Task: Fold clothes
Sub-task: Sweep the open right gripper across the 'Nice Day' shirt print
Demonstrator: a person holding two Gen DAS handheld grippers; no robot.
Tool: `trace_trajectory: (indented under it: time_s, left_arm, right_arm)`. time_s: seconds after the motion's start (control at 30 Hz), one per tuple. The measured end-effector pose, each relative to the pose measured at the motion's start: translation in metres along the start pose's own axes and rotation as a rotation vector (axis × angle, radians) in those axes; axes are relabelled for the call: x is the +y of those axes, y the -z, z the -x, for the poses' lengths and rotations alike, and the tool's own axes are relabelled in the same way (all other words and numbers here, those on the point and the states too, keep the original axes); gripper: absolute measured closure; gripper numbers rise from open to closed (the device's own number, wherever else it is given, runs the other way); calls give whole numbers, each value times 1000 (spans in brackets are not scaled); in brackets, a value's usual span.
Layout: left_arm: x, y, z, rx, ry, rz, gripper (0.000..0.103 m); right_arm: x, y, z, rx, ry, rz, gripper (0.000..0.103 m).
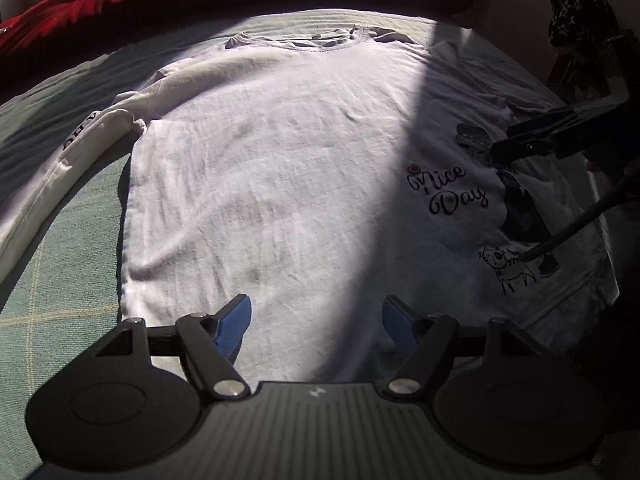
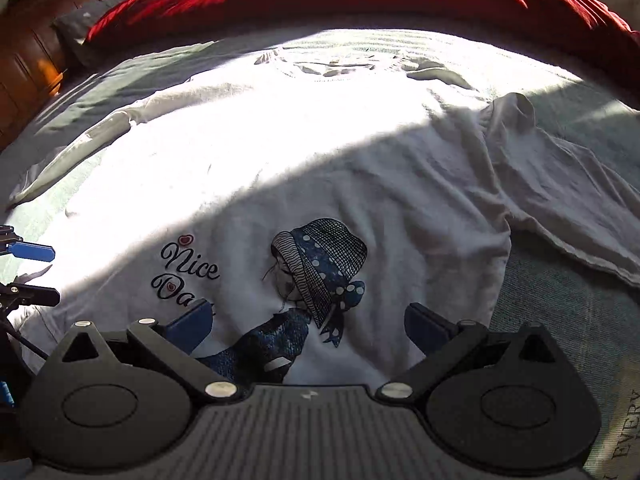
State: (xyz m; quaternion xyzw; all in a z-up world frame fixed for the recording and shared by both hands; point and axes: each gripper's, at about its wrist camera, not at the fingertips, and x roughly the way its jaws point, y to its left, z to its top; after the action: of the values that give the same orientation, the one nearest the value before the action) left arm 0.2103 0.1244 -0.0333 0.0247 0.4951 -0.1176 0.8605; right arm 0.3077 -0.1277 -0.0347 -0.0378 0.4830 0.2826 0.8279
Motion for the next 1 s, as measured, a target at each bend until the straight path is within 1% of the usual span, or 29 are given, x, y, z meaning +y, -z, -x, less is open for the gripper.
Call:
trace_trajectory:
  time_s: [0.07,0.13,0.17,0.23,0.3,0.37,0.4,0.47,0.53,0.57,0.6,0.67,0.73,0.8,0.9,1.0]
  left_arm:
    - [-4,4,-6,26,-34,-33,30]
    - [-4,13,-10,55,-79,-56,29]
    - [-1,20,-7,49,-91,-47,28]
    - [5,24,0,65,-111,-7,28]
    - [6,21,7,68,-125,34,31]
    - [0,15,15,9,-86,33,31]
    - [-6,11,16,-21,-61,18,31]
    - [-21,3,13,-56,-18,-20,30]
    - [-34,4,5,-45,19,-30,30]
    - [-38,7,1,-30,34,-20,30]
    - [-40,11,-2,-4,48,-2,30]
    - [-38,22,-5,43,49,33,29]
    - [-31,28,1,61,40,50,29]
    - [-18,27,11,67,21,74,29]
    - [8,15,25,24,-41,94,29]
    - [48,-13,37,-68,-98,147,29]
  right_arm:
    - [-3,-9,-12,-19,-24,-8,0]
    - [-10,-8,-16,0,-5,-14,0]
    - [-15,-5,-16,12,10,-15,0]
    - [-23,1,-15,39,43,-19,0]
    - [-31,13,-4,68,78,-29,0]
    - [-35,23,6,81,89,-54,0]
    - [-35,27,9,83,92,-69,0]
    - [-31,31,14,79,101,-100,0]
    - [-25,29,14,64,84,-134,0]
    - [-20,28,15,51,74,-149,0]
    - [-16,25,15,38,64,-159,0]
    - [-8,19,15,14,43,-172,0]
    - [2,11,15,-2,11,-173,0]
    - [10,6,15,0,-3,-153,0]
    - [18,5,14,11,-4,-128,0]
    - [24,3,12,27,-11,-137,0]
